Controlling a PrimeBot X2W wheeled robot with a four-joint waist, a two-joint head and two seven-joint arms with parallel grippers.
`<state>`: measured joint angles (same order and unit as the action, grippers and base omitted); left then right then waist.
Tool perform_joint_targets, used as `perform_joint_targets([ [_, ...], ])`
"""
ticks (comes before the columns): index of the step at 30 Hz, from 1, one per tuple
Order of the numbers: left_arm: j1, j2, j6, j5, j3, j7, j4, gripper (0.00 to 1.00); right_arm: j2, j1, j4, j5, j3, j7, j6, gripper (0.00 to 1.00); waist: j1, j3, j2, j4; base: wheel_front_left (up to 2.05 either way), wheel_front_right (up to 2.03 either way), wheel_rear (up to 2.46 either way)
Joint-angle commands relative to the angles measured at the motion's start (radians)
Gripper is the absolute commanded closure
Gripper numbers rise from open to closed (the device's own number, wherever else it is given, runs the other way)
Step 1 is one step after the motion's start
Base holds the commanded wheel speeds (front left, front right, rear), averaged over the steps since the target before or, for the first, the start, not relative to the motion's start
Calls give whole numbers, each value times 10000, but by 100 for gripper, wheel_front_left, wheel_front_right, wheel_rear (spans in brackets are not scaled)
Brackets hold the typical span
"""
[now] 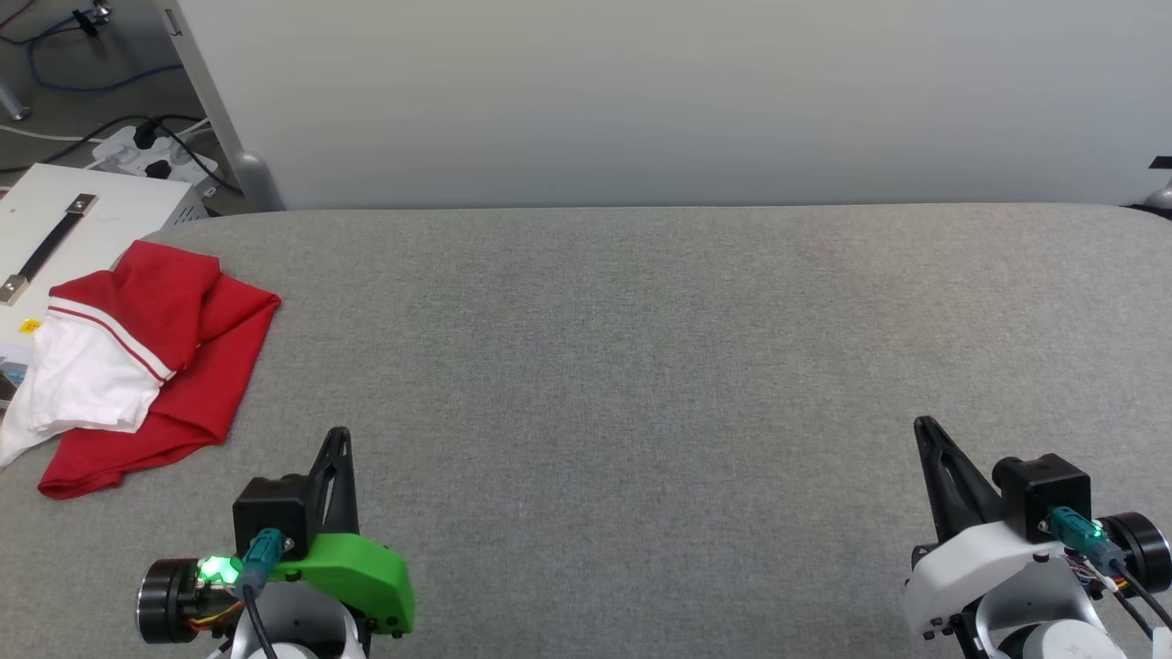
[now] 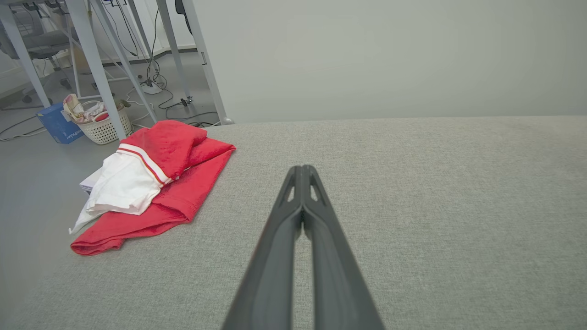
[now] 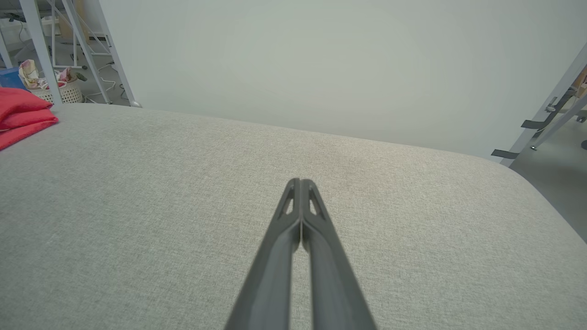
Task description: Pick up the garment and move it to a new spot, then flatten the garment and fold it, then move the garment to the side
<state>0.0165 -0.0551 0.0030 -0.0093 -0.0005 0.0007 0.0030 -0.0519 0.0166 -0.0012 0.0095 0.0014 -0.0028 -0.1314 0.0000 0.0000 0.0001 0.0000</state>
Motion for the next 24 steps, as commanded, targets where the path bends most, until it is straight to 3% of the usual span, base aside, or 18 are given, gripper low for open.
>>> perform_joint_targets([
  [1,-165,49,-30,93,5,-7,-30,100,17,-166,12,-95,-14,28,7,100,0,0,-1,0,0,0,0],
  [24,-165,49,-30,93,5,-7,-30,100,17,-166,12,-95,-14,28,7,100,0,0,-1,0,0,0,0],
])
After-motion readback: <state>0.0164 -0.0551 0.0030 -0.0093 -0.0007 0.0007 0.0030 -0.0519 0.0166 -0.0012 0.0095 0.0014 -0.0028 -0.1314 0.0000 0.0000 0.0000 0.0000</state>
